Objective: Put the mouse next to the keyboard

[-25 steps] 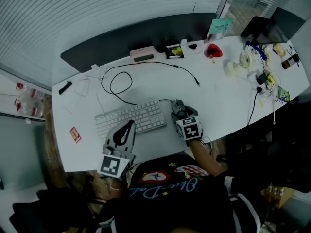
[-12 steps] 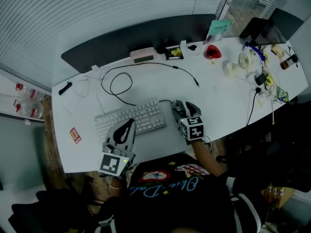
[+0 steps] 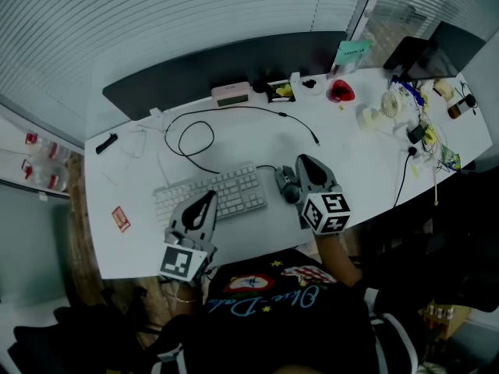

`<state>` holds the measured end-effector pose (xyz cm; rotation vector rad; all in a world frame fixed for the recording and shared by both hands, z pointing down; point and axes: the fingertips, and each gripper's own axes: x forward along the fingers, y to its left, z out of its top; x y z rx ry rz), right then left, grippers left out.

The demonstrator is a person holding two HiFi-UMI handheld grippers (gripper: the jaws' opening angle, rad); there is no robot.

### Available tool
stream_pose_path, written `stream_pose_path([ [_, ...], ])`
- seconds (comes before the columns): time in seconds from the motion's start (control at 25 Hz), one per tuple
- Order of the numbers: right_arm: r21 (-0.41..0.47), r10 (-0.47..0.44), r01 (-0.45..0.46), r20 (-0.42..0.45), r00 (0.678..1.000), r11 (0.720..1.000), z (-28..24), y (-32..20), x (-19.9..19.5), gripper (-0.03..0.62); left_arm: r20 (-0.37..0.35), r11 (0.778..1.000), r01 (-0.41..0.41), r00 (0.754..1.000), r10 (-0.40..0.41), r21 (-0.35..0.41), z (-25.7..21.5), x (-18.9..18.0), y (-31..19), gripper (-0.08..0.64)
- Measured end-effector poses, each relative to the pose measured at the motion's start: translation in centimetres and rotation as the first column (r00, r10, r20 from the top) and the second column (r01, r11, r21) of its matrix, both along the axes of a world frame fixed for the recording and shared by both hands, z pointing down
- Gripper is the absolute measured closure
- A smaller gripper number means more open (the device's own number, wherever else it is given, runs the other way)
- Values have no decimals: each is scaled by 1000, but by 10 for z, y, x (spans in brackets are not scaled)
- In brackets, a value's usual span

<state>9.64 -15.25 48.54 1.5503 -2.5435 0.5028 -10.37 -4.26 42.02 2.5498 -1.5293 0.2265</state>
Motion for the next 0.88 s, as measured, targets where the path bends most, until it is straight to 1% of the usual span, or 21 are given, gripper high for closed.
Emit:
stream_pose_path([
  [0.2,72,-51,49,26,998,996,-32,4,-10,585,-2,1000,8,1000,-8,5,0,-3,1,560],
  [0.32,92,-77,74,24,997,993,-39,6,-15,594,1,1000,10,1000,-10,5,1,-4,1,560],
  [0.48,94,-99,99,-3,995,991,-39,8,-20,594,-1,1000,13,1000,-13,8,2,-5,2,560],
  [0.88,87,-117,116,5,993,989,-39,11,-23,594,-4,1000,16,1000,-16,3,2,-4,3,560],
])
